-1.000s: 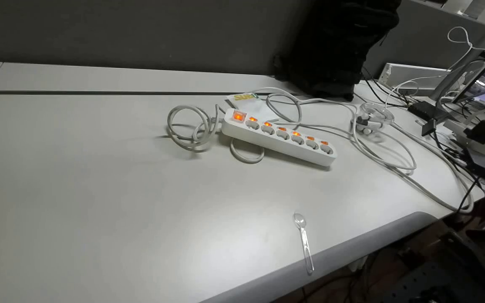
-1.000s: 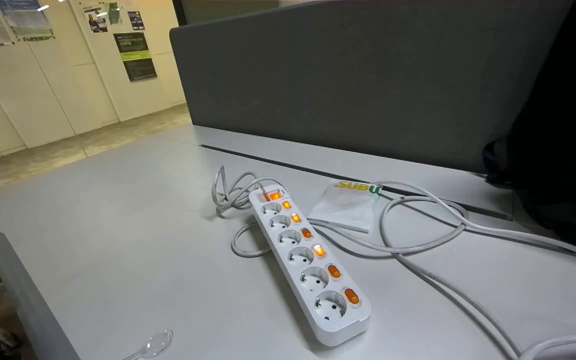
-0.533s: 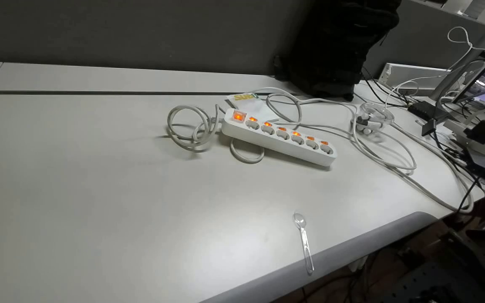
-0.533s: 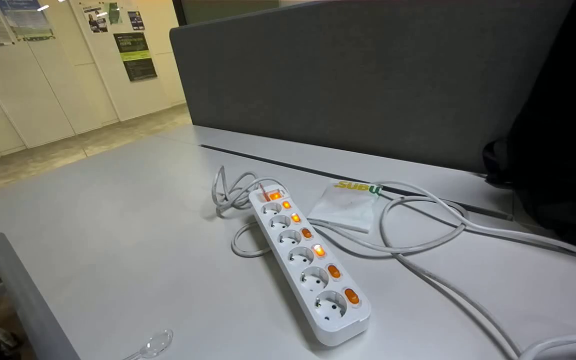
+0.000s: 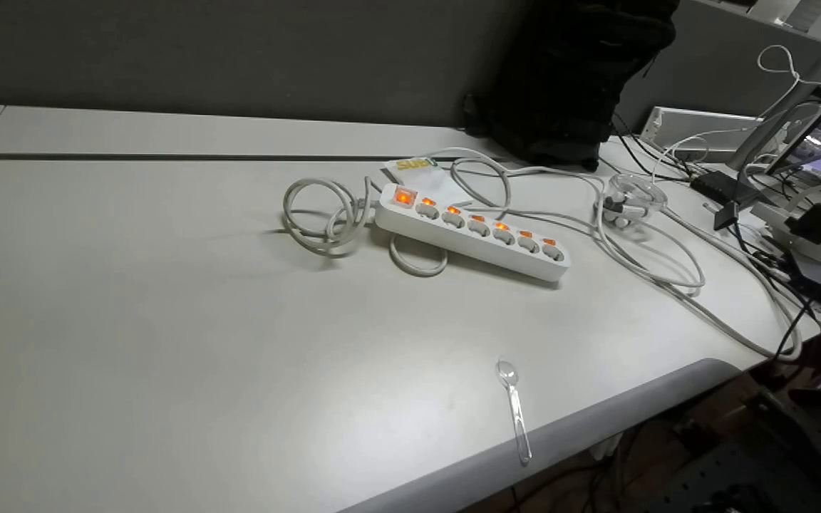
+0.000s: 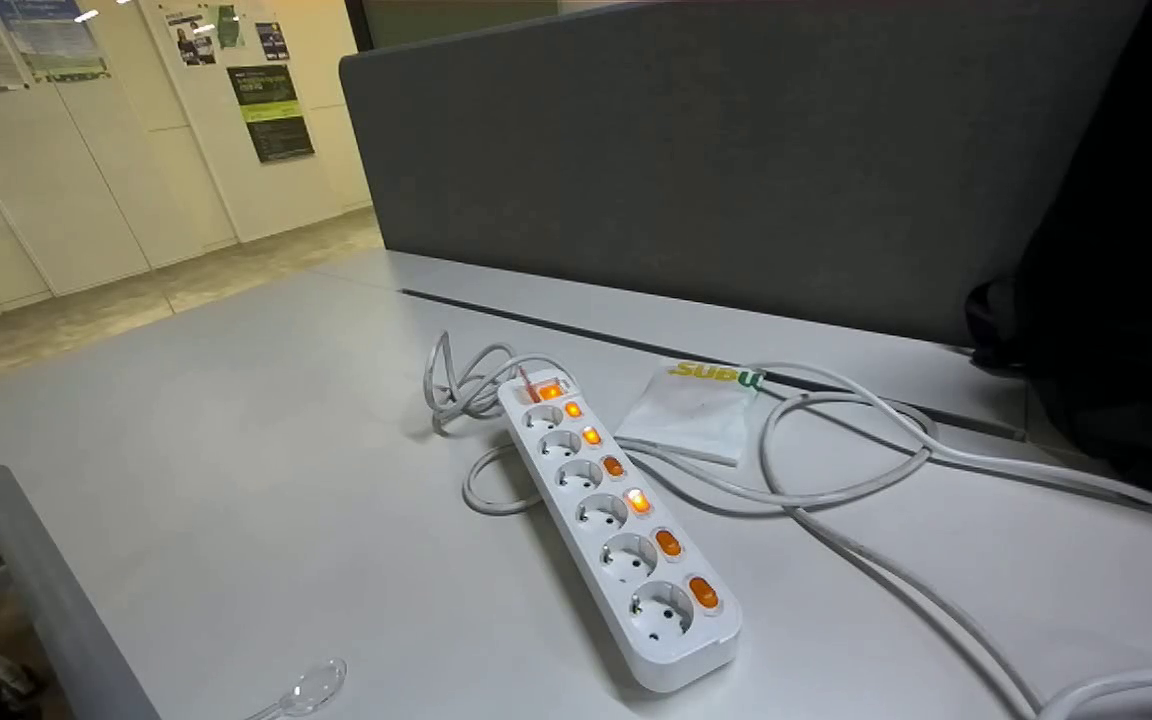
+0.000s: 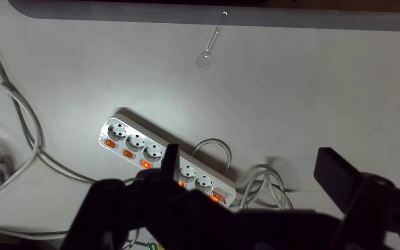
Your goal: Turn off the switch for the fourth slot from the right
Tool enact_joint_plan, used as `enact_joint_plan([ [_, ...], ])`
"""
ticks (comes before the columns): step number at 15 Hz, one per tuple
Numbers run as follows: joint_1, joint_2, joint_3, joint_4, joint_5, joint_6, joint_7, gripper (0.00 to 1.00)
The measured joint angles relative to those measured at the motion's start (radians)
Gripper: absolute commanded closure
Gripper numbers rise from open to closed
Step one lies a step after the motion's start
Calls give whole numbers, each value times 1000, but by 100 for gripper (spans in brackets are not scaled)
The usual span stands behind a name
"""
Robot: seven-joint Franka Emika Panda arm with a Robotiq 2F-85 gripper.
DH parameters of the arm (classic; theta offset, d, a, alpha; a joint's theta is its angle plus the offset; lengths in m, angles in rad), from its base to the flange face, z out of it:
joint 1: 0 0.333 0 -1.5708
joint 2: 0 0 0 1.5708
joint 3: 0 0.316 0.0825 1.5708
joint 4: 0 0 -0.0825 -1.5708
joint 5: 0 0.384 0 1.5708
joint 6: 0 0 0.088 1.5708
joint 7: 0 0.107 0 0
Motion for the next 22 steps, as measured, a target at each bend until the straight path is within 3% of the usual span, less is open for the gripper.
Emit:
enact_joint_plan([
  [8,-1,1,1,-1,-1,12,4,0],
  [10,-11,7,4,-6,-8,70,25,0],
  [14,-56,66,22,-48,-40,310,122,0],
  [15,-70,91,29,-58,-50,365,149,23],
  [16,-84,120,35,-65,-64,408,178,26],
  [22,-153,320,49,-65,-129,501,319,69],
])
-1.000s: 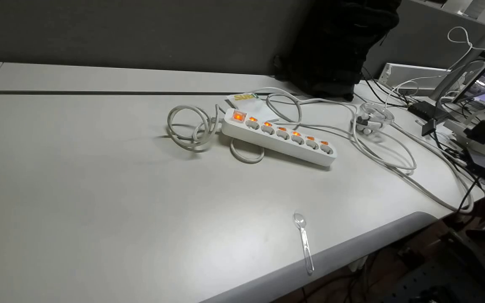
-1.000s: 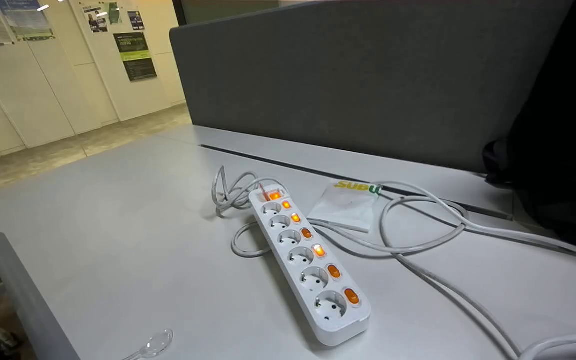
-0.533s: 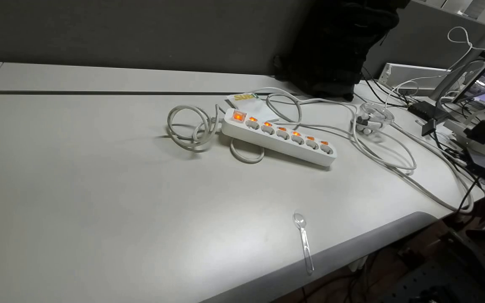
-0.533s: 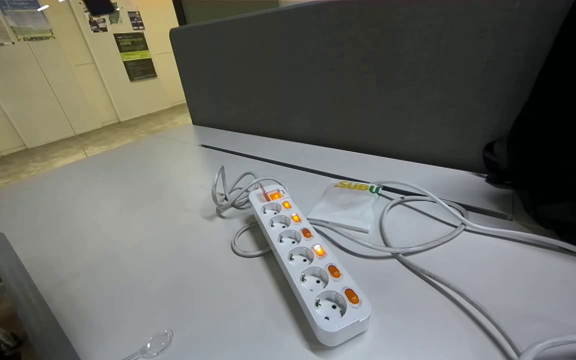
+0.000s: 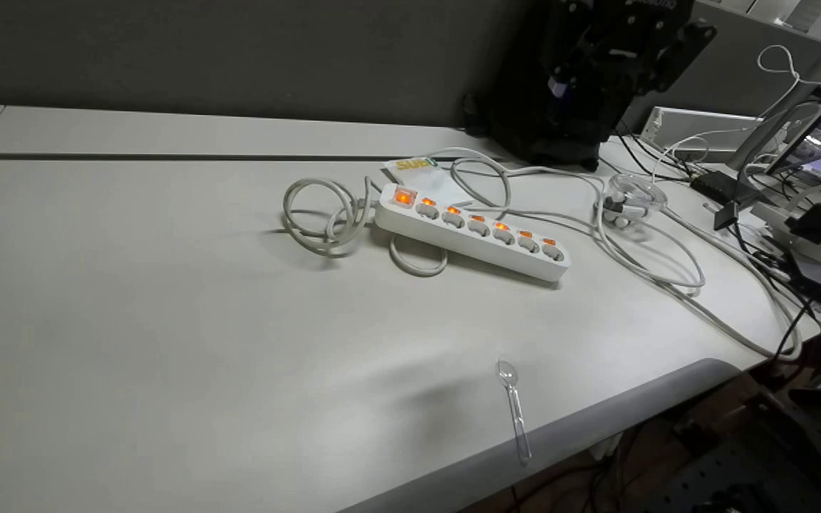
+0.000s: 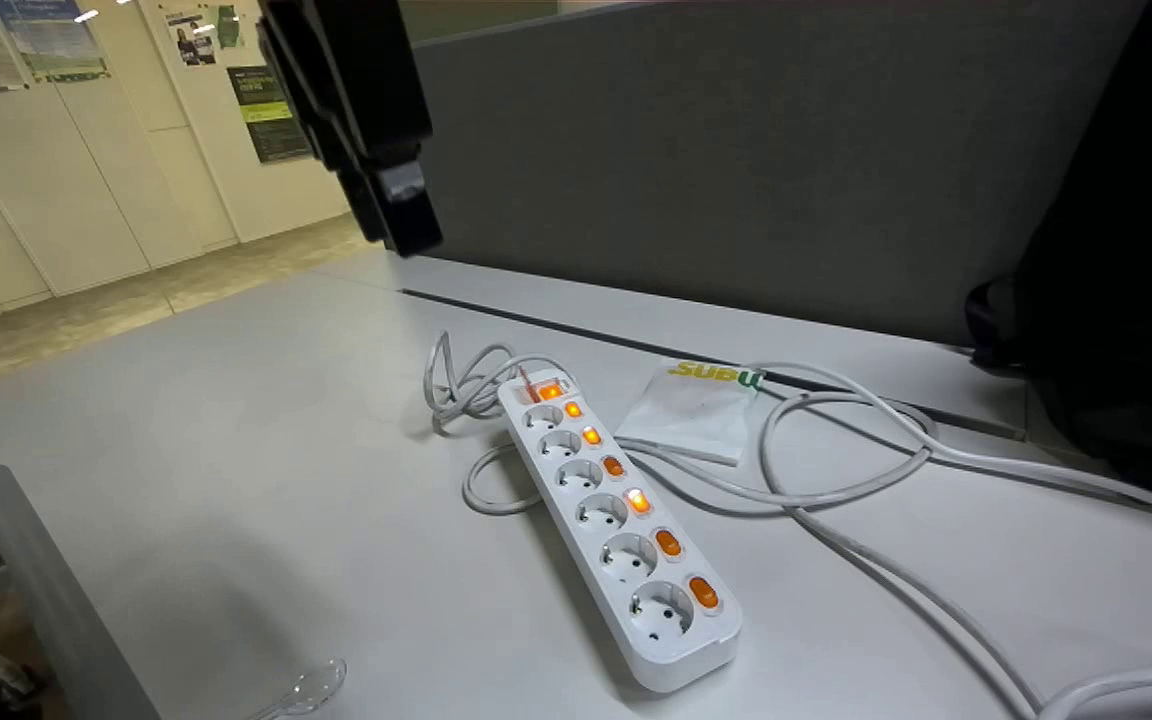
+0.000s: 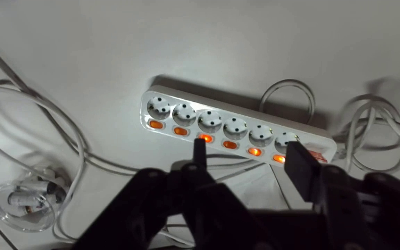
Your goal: Turn off the switch for the fourth slot from the right
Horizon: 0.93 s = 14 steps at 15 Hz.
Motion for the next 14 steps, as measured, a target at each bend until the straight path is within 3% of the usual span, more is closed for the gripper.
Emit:
enact_joint_plan([
  [5,-5,144,-42,29,44,8,17,99],
  [14,-1,260,-97,107,79,100,82,99],
])
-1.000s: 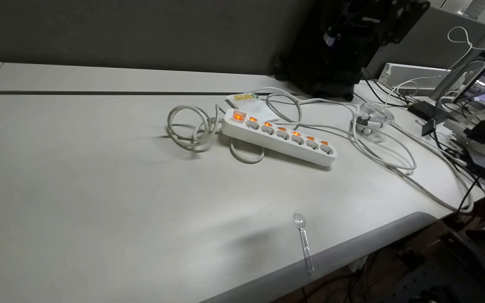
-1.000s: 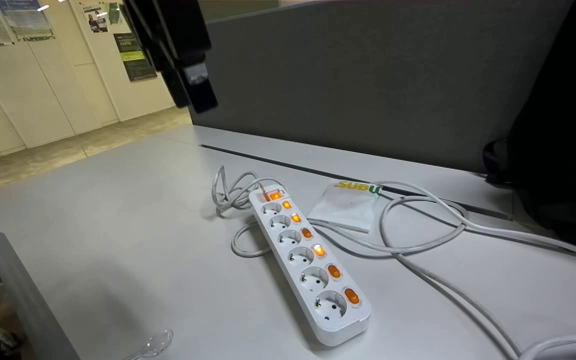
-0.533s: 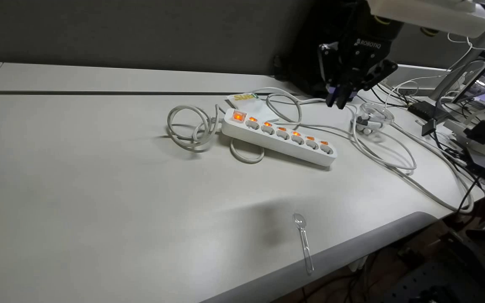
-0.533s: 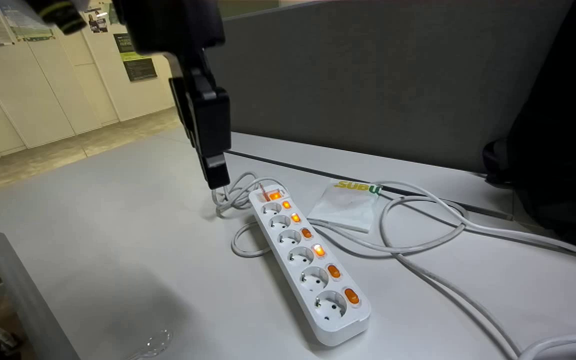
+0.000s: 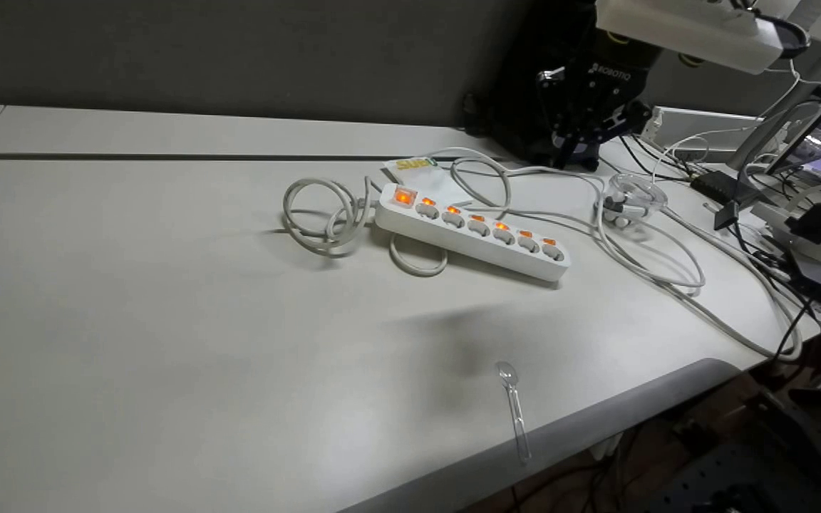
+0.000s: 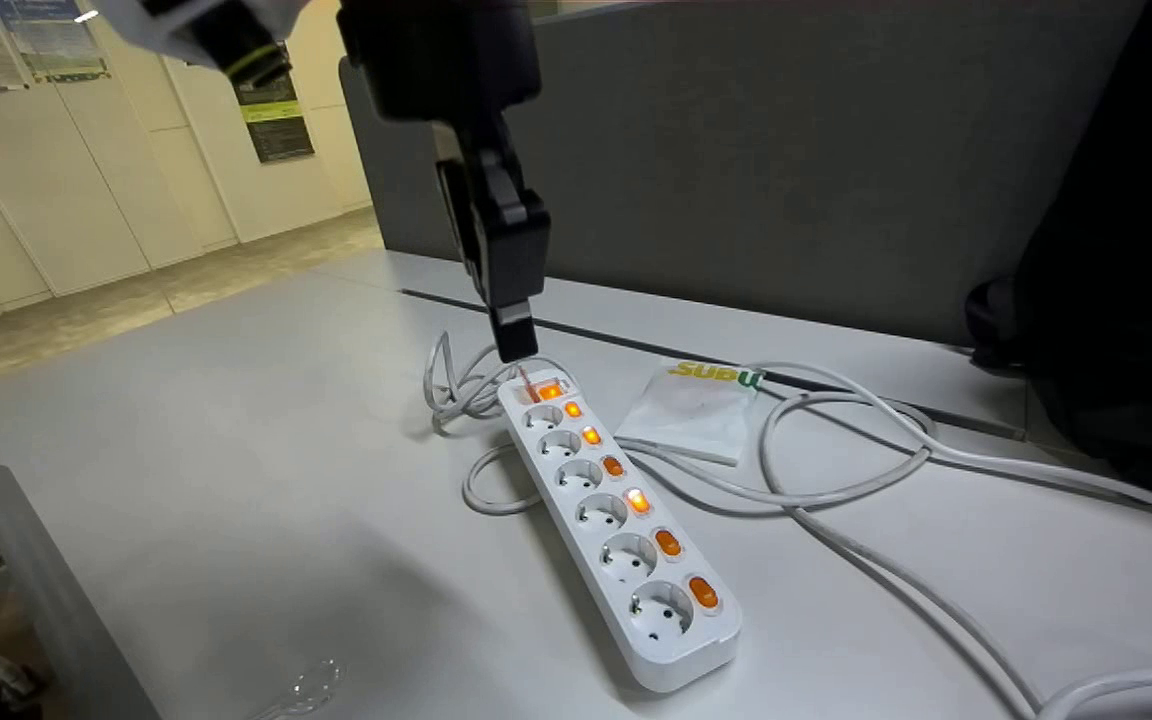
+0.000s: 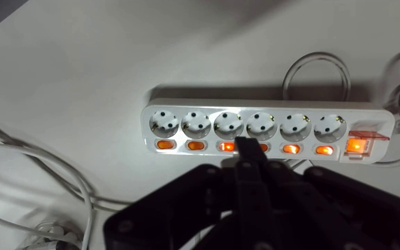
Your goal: Turn off the switch for the fourth slot from the right
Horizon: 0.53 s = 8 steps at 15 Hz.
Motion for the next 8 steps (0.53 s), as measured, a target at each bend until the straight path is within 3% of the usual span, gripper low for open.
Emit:
enact_joint_plan([
  [8,6,12,-13,12,13,3,16,100],
])
